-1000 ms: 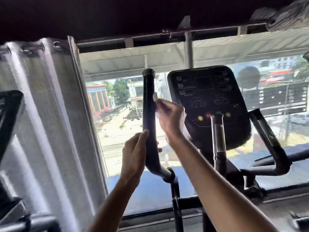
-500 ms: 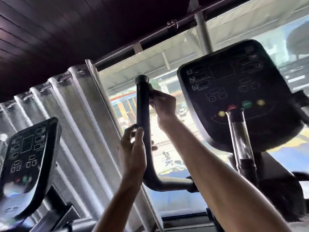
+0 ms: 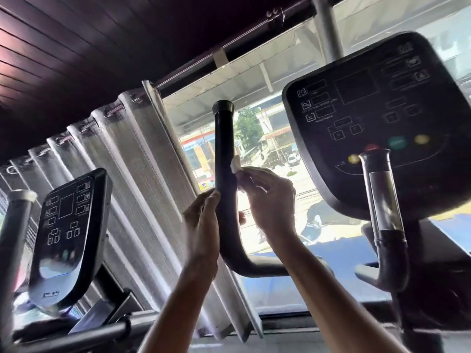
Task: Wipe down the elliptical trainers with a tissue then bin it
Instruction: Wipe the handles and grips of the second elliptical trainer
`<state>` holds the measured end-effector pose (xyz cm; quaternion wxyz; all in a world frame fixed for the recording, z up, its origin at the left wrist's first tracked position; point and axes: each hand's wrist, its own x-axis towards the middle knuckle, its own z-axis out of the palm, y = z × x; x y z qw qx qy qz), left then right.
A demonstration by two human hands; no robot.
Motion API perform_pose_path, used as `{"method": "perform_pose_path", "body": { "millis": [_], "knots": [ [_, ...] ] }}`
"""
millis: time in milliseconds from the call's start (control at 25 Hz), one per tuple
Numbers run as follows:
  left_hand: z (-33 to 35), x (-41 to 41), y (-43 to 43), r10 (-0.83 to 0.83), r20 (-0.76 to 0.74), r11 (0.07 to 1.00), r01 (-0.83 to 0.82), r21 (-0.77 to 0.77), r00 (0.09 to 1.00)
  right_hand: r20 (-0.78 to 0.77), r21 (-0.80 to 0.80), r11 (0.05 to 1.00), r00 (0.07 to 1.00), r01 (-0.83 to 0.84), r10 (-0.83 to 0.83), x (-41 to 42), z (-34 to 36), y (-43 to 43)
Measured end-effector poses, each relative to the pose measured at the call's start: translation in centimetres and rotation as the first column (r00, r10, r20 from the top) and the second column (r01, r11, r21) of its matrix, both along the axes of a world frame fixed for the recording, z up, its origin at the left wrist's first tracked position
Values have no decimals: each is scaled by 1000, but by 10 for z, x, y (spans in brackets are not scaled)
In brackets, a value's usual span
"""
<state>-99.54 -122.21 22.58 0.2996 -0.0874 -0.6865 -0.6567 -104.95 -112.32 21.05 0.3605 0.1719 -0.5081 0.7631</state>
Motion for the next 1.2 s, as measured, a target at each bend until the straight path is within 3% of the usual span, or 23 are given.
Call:
{"method": "perform_pose_path", "body": {
  "millis": [80, 160, 280, 520, 640, 840, 880, 1000, 1040, 1160, 1200],
  "knots": [
    [-1, 3, -5, -48, 31, 999, 48, -2, 998, -181, 169, 954, 960, 246, -216, 5, 7, 1],
    [-5, 5, -12, -97, 72, 995, 97, 11, 993, -337, 303, 847, 881, 436, -333, 8, 9, 6],
    [-12, 6, -20, -172, 101, 985, 170, 36, 980, -389, 377, 742, 822, 555, -416, 16, 11, 12],
    [-31, 1, -28, -357, 102, 933, 348, 97, 929, -497, 484, 580, 751, 656, -435, 31, 18, 8],
    [-41, -1, -34, -443, 89, 893, 431, 126, 892, -569, 601, 412, 728, 685, -382, 40, 20, 4],
    [-57, -3, -40, -542, 65, 835, 528, 158, 838, -535, 609, 308, 665, 731, -521, 44, 41, 1],
    [-59, -5, -41, -551, 54, 828, 538, 160, 833, -583, 629, 226, 644, 744, -496, 49, 40, -10],
    [-66, -10, -46, -567, 18, 819, 561, 118, 824, -707, 696, -162, 628, 699, -325, 62, 33, -40],
    [-68, -10, -47, -590, 7, 804, 587, 98, 807, -698, 710, -199, 636, 676, -328, 62, 40, -39],
    [-74, -8, -50, -661, -10, 745, 659, 102, 750, -645, 724, -124, 603, 678, -470, 60, 62, -39],
    [-76, -7, -51, -670, -16, 738, 669, 93, 742, -643, 737, -171, 600, 654, -475, 62, 62, -42]
  ]
}}
